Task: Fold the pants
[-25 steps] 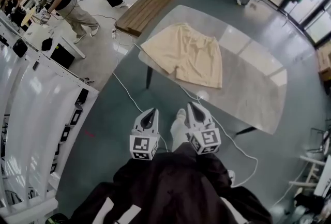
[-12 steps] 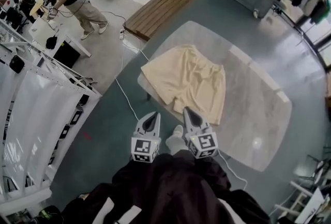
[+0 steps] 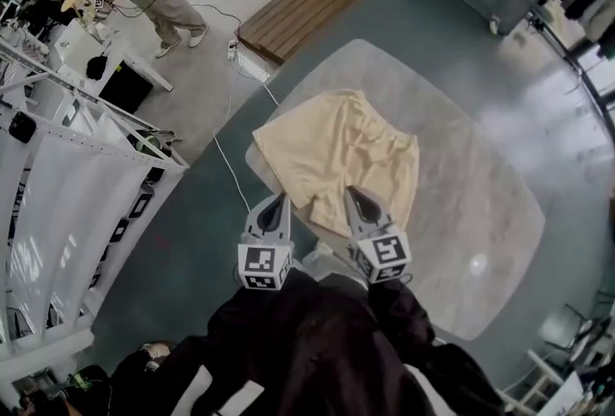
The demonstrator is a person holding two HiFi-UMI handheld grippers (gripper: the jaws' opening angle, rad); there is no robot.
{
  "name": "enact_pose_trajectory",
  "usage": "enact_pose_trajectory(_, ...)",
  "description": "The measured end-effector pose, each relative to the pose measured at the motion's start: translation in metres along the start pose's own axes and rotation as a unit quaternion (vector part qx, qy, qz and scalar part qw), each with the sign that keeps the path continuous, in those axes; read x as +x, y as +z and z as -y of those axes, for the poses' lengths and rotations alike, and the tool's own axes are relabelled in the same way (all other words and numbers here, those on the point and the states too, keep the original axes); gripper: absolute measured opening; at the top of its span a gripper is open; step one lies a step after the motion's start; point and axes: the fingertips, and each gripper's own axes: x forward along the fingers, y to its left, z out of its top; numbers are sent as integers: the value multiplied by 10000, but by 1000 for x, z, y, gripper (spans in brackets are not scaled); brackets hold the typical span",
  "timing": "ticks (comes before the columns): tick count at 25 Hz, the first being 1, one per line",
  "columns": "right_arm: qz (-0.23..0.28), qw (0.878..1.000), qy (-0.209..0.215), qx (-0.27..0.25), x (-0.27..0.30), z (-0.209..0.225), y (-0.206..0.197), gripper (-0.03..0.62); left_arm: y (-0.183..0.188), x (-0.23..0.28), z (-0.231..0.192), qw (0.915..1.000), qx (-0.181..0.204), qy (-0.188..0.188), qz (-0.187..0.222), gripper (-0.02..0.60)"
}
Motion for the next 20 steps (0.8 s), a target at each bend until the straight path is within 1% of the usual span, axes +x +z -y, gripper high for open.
enact_pose_trajectory(4,126,9996,220,94,15,5,9,5,2,7,-12,9998,-44,158,-121,2)
enact_pose_trajectory(7,-80,9998,175,34,23,9,8,3,-3,11,-22,9993,-7,246,-264,2)
enact_pose_trajectory(11,-318,9994,118,-34,43,23,6,5,-13,28,-35,9979,51,305,-565,2)
enact_pose_trajectory(14,-576,9980,191,-204,61,31,5,5,-15,42,-48,9969,167,310,-706,2)
enact_pose_trajectory(17,-778,9962,108,-388,84,44,9,5,-14,57,-63,9954,313,313,-853,2)
enact_pose_trajectory(20,-888,9938,67,-663,110,59,14,5,-21,73,-79,9932,358,324,-1062,3)
